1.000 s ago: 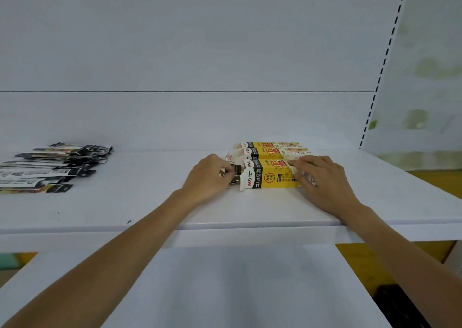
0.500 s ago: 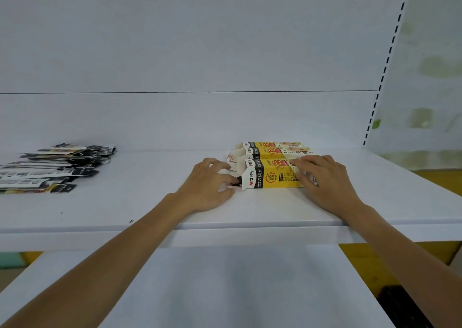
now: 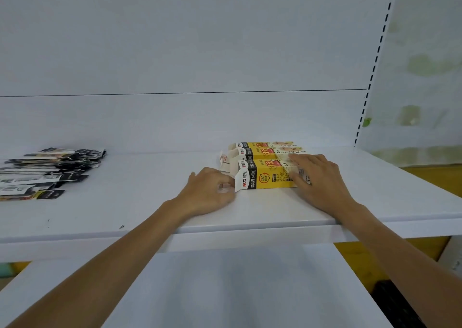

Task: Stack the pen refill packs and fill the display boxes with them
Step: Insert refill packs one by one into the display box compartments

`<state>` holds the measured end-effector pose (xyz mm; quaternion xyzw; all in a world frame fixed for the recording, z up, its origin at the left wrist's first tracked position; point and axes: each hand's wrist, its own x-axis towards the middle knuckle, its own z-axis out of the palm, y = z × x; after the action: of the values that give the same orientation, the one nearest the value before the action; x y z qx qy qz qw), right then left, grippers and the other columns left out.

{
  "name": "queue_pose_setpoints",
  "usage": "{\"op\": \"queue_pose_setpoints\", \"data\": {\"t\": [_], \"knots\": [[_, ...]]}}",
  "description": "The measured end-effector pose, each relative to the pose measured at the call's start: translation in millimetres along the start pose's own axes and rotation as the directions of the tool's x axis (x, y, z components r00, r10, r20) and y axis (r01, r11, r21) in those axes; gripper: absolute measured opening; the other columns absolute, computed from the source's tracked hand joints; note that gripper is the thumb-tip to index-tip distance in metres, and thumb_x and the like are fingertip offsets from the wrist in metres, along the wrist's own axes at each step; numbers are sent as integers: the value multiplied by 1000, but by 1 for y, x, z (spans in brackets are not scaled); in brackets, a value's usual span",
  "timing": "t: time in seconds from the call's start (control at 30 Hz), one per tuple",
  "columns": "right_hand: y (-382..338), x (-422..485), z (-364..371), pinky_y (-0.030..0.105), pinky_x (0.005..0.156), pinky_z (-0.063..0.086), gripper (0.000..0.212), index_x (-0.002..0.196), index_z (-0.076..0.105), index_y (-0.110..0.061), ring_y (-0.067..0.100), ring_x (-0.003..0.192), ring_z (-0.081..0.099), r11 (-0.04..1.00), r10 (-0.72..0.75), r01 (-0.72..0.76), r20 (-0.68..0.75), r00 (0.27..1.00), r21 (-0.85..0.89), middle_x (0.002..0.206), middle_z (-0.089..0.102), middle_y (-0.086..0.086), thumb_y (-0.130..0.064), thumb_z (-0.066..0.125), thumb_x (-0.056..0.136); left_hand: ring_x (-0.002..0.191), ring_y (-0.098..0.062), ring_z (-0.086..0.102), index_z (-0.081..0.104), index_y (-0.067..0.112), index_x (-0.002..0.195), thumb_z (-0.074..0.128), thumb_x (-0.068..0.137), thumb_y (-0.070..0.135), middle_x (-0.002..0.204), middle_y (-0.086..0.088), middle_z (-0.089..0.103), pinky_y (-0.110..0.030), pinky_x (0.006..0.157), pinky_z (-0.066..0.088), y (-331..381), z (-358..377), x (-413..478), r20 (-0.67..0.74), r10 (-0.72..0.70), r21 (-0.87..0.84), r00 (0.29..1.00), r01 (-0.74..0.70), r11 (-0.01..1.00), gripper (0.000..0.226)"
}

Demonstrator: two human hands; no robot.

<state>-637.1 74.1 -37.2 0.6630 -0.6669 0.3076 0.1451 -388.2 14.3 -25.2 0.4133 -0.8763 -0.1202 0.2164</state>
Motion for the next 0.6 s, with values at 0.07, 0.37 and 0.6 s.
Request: {"op": "queue_pose_setpoints", "data": {"t": [0.07, 0.37, 0.6], "knots": [[0, 0, 0, 42, 94, 36, 39, 120, 59, -16, 24, 116, 49, 1000, 6, -6, -4, 1000, -5, 126, 60, 0, -35, 45, 89, 133, -12, 25, 61, 33, 111, 56, 87, 31, 126, 7, 51, -49, 112, 15, 3, 2, 1, 112, -15, 28, 994, 12, 1000, 25], [-1, 0, -2, 49, 95, 40, 30, 114, 61, -12, 27, 114, 51, 1000, -17, 17, -10, 1000, 23, 122, 60, 5, -26, 52, 90, 118, -15, 41, 62, 32, 112, 53, 87, 31, 104, 13, 53, -54, 105, 27, 5, 4, 0, 58, -4, -13, 998, 5, 1000, 27], [-7, -2, -8, 52, 106, 27, 44, 126, 51, -15, 24, 126, 41, 995, 50, -45, 44, 998, -94, 135, 50, 2, -32, 58, 86, 122, -11, 42, 67, 33, 105, 54, 89, 35, 120, 17, 61, -34, 107, 24, -10, -12, -21, -242, -22, 27, 970, 30, 999, 21]]}}
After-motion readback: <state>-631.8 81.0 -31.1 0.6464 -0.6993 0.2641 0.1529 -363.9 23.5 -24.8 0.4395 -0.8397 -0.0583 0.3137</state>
